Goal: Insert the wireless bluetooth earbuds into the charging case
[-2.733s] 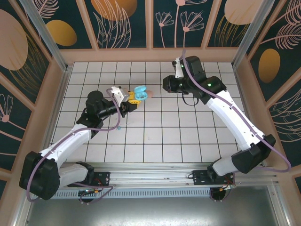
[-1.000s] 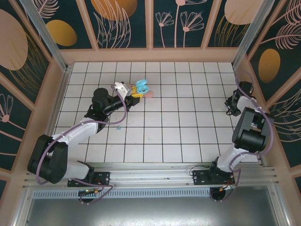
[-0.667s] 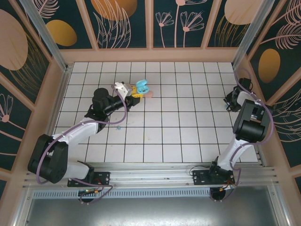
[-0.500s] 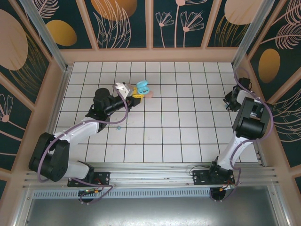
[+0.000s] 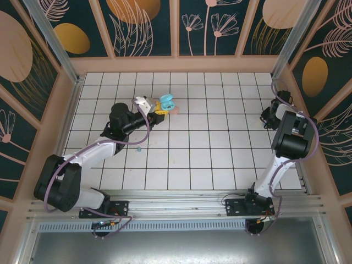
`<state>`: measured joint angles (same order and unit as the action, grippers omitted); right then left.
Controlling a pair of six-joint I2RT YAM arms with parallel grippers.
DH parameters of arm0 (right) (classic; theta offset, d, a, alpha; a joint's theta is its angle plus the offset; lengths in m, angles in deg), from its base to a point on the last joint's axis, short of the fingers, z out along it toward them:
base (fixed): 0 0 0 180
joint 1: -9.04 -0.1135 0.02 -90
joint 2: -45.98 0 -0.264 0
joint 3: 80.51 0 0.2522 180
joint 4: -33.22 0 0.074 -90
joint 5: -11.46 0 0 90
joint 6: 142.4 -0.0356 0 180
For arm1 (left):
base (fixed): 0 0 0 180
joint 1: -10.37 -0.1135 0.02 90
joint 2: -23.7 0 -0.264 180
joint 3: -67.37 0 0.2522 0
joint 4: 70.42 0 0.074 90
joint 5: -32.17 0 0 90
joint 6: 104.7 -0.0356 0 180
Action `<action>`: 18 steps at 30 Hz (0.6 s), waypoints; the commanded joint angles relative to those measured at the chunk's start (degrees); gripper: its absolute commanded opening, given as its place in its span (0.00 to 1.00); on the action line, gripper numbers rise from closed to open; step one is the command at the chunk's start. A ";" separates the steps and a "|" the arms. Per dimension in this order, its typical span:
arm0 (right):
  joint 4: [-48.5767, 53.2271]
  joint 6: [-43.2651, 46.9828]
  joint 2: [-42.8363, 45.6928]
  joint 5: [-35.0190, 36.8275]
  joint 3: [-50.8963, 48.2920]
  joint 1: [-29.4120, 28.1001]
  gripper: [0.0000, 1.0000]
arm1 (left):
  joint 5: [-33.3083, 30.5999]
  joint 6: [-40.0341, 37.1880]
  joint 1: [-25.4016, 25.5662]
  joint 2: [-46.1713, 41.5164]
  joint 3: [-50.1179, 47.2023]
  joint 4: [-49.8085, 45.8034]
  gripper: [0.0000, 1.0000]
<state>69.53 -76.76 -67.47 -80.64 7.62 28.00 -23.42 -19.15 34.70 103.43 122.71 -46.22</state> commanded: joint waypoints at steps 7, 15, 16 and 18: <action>6.87 -0.08 -0.68 -2.96 1.31 -3.93 0.12 | 0.80 -0.02 0.35 -0.84 1.13 0.89 0.21; 12.19 -5.72 5.87 -4.82 -1.78 -15.12 0.12 | 0.43 -0.05 0.60 -1.77 0.75 0.81 0.21; 12.35 -6.77 6.48 -5.04 -2.01 -17.20 0.12 | 0.38 -0.04 0.62 -1.85 0.70 0.77 0.21; 12.74 -9.03 7.55 -5.51 -2.47 -21.83 0.12 | 0.35 0.05 0.62 -2.19 0.58 0.89 0.21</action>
<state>78.23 -81.46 -63.38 -84.29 6.28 11.06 -23.46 -19.15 34.92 103.01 122.71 -46.27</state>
